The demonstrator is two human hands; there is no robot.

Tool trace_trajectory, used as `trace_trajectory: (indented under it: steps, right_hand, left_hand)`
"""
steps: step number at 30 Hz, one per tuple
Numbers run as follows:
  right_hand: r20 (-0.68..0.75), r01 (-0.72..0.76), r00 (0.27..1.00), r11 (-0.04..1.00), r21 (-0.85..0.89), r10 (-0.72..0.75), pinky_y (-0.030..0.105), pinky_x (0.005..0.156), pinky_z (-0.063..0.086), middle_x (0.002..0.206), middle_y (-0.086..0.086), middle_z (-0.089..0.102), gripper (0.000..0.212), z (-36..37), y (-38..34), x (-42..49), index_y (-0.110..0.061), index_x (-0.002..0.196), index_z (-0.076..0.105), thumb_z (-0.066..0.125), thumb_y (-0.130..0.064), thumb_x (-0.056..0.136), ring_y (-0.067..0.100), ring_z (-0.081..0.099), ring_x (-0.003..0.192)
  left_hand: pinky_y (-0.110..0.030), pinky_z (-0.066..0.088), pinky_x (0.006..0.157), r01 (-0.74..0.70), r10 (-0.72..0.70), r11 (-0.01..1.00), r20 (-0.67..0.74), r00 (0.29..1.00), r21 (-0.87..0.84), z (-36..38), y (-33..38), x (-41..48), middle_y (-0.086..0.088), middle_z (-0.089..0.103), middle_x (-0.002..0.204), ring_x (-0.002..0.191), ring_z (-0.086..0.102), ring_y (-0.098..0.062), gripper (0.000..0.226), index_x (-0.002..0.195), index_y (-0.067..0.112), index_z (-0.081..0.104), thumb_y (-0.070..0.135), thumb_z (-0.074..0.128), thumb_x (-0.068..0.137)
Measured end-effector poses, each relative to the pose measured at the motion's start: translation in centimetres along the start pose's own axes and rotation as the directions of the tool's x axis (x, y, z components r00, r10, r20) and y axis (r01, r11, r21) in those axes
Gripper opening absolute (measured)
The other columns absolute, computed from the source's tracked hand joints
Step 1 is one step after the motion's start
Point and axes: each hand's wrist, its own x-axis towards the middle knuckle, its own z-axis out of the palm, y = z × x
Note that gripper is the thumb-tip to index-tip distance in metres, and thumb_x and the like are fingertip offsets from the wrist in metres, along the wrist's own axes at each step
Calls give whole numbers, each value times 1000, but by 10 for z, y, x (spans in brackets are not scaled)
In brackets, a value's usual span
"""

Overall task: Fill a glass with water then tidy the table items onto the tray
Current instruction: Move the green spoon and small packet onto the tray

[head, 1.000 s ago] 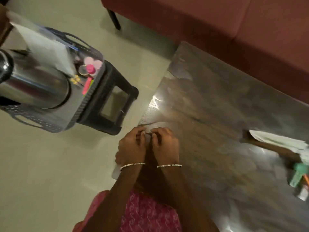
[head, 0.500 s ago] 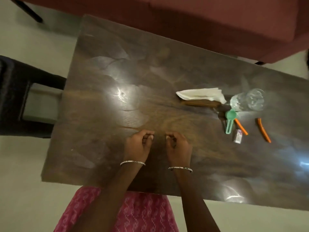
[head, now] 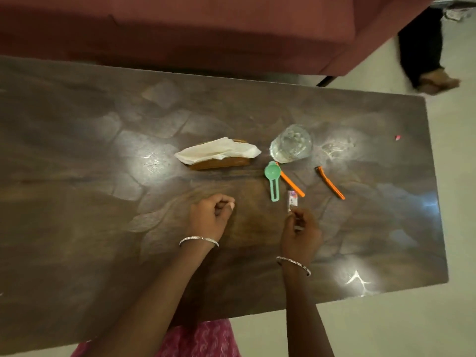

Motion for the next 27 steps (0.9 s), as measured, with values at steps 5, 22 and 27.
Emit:
trace_trajectory:
  steps: [5,22,27]
  right_hand:
    - [-36,-150,988,989,-4,150,47,78,56,91,13,72,19,-2,9,44,-5,101,71,62,-11,86,27,68,81]
    - [168,-294,934,945,-140,316,28,75,52,91,3,74,40,25,28,57,-12,106,65,84,-23,72,17,70,83]
    - [166,-301,938,953,-43,304,23,71,54,83,1,74,25,14,25,17,-15,97,73,82,-22,75,10,67,68]
  left_hand:
    - [-17,49,67,39,-41,998,32,999,57,46,31,29,11,65,75,69,61,-4,11,91,21,73,29,70,84]
    - [-28,47,68,348,-338,934,-118,934,79,119,40,73,7,73,76,78,67,-16,21,68,27,67,43,79,72]
    - [-17,41,54,258,-260,964,-21,965,-60,91,23,50,12,59,62,57,55,-1,18,70,21,65,29,81,73]
